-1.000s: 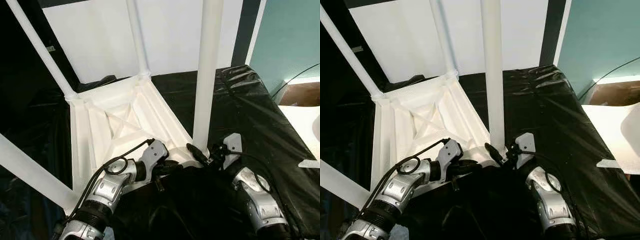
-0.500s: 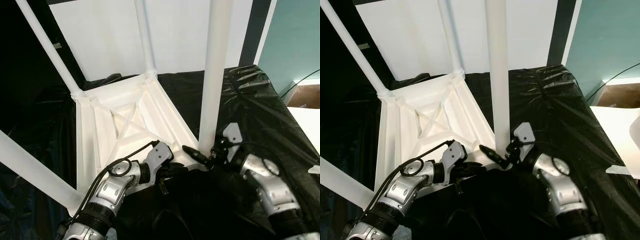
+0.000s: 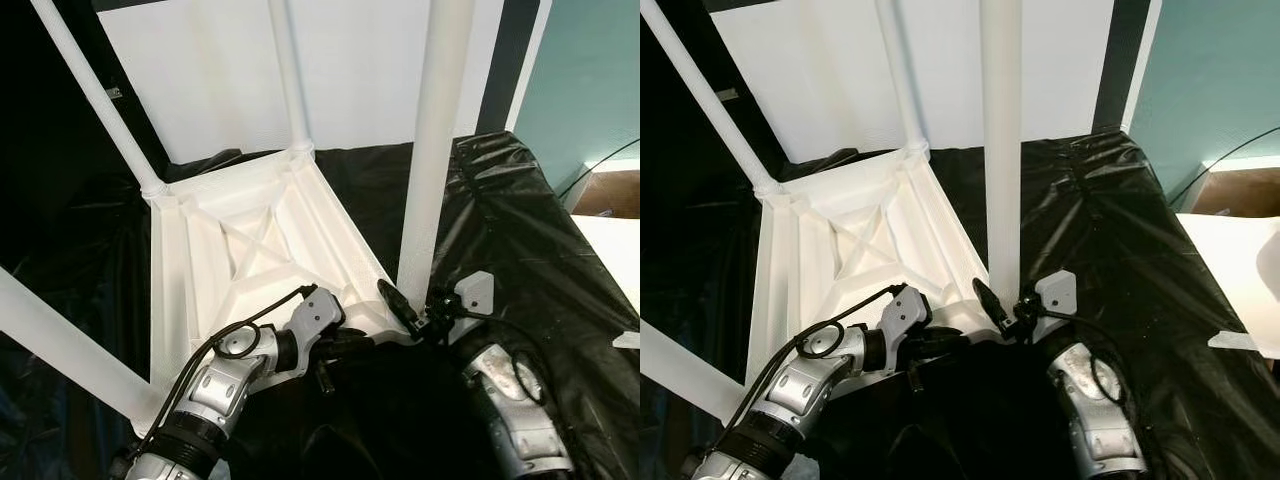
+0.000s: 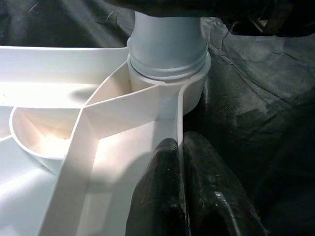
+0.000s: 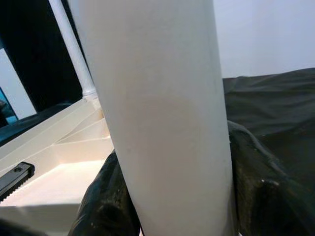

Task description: Building children table

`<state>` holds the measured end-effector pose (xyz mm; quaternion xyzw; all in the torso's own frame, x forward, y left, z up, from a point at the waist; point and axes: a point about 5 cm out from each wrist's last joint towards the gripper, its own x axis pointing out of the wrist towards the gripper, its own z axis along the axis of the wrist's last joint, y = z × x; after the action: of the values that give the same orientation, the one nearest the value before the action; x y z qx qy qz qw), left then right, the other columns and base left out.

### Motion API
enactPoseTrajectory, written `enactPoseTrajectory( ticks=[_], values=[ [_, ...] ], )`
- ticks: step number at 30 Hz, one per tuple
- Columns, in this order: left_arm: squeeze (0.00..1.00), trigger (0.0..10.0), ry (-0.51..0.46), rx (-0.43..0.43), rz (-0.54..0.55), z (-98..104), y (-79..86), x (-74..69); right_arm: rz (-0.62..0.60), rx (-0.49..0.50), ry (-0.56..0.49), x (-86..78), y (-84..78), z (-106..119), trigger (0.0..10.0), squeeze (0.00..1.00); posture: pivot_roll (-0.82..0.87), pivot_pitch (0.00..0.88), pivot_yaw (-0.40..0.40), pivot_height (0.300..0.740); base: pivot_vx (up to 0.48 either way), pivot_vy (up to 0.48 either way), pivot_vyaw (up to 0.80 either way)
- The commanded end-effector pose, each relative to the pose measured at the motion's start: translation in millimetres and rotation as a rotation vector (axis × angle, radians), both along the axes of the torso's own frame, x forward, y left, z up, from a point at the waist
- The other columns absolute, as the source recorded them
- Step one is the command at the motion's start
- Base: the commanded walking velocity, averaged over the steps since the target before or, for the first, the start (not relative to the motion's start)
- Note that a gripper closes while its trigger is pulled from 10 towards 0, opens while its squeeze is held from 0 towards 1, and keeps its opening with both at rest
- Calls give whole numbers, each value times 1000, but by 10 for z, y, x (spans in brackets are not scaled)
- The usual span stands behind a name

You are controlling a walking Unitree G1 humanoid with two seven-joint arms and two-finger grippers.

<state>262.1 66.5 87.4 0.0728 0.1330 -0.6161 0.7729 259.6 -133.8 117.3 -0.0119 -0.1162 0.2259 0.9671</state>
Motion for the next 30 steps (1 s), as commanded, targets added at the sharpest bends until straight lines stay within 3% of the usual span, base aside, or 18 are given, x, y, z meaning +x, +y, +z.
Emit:
enactPoseTrajectory(
  ticks=[1, 4, 5, 7, 8, 9, 11, 12, 13, 14, 15, 16, 17, 22, 25, 26, 27, 30],
  values=[
    [0, 10000, 202, -8, -34, -375, -68, -255, -63, 43, 7, 80, -43, 20, 0, 0, -19, 0, 48, 740, 0, 0, 0],
    [0, 10000, 197, -5, -32, -367, -58, -229, -69, 39, 19, 108, -27, 31, 0, 0, -20, 0, 46, 740, 0, 0, 0],
    [0, 10000, 195, -2, -31, -367, -49, -221, -69, 35, 45, 114, 0, 10, 4667, 0, -22, 0, 47, 740, 0, 0, 0],
    [0, 10000, 195, -2, -31, -367, -49, -221, -69, 35, 45, 114, 0, 10, 4667, 0, -22, 0, 47, 740, 0, 0, 0],
    [0, 10000, 194, 2, -30, -369, -36, -215, -57, 29, 79, 117, 34, -23, 10000, 0, -26, 0, 47, 740, 0, 0, 0],
    [0, 10000, 194, 7, -29, -370, -21, -210, 4, 25, 111, 102, 76, -56, 10000, 831, -29, 0, 49, 740, 0, 0, 0],
    [0, 10000, 194, 7, -29, -370, -21, -210, 4, 25, 111, 102, 76, -56, 10000, 831, -29, 0, 49, 740, 0, 0, 0],
    [0, 10000, 193, 10, -28, -368, -11, -206, 96, 4, 128, 78, 78, -69, 10000, 1000, -29, 0, 49, 740, 0, 0, 0],
    [0, 10000, 194, 11, -28, -365, -6, -205, 188, -38, 149, 61, 38, -87, 10000, 1000, -28, 0, 48, 740, 0, 0, 0],
    [0, 10000, 194, 11, -28, -365, -6, -205, 188, -38, 149, 61, 38, -87, 10000, 1000, -28, 0, 48, 740, 0, 0, 0],
    [0, 10000, 199, 12, -29, -377, -4, -215, 317, -168, 157, 63, -117, -90, 10000, 1000, -35, 0, 41, 740, 0, 0, 0],
    [0, 10000, 199, 12, -29, -377, -4, -215, 317, -168, 157, 63, -117, -90, 10000, 1000, -35, 0, 41, 740, 0, 0, 0],
    [0, 10000, 201, 14, -29, -388, -3, -219, 354, -220, 147, 80, -192, -70, 10000, 0, -35, 0, 41, 740, 0, 0, 0],
    [0, 10000, 193, 19, -38, -391, -24, -204, 366, -340, 104, 274, -418, 69, 10000, 0, -29, 0, 33, 740, 0, 0, 0],
    [0, 10000, 191, 20, -39, -388, -31, -196, 369, -360, 103, 326, -457, 106, 10000, 0, -29, 0, 33, 740, 0, 0, 0],
    [0, 10000, 189, 21, -40, -387, -33, -187, 399, -364, 101, 359, -474, 147, 1490, 0, -25, 0, 31, 740, 0, 0, 0],
    [0, 10000, 188, 23, -40, -386, -32, -182, 433, -362, 96, 367, -481, 174, 0, 0, -22, 0, 32, 740, 0, 0, 0],
    [0, 10000, 189, 27, -34, -392, -7, -183, 470, -344, 125, 343, -482, 139, 0, 0, -9, 0, 33, 740, 0, 0, 0]
  ],
)
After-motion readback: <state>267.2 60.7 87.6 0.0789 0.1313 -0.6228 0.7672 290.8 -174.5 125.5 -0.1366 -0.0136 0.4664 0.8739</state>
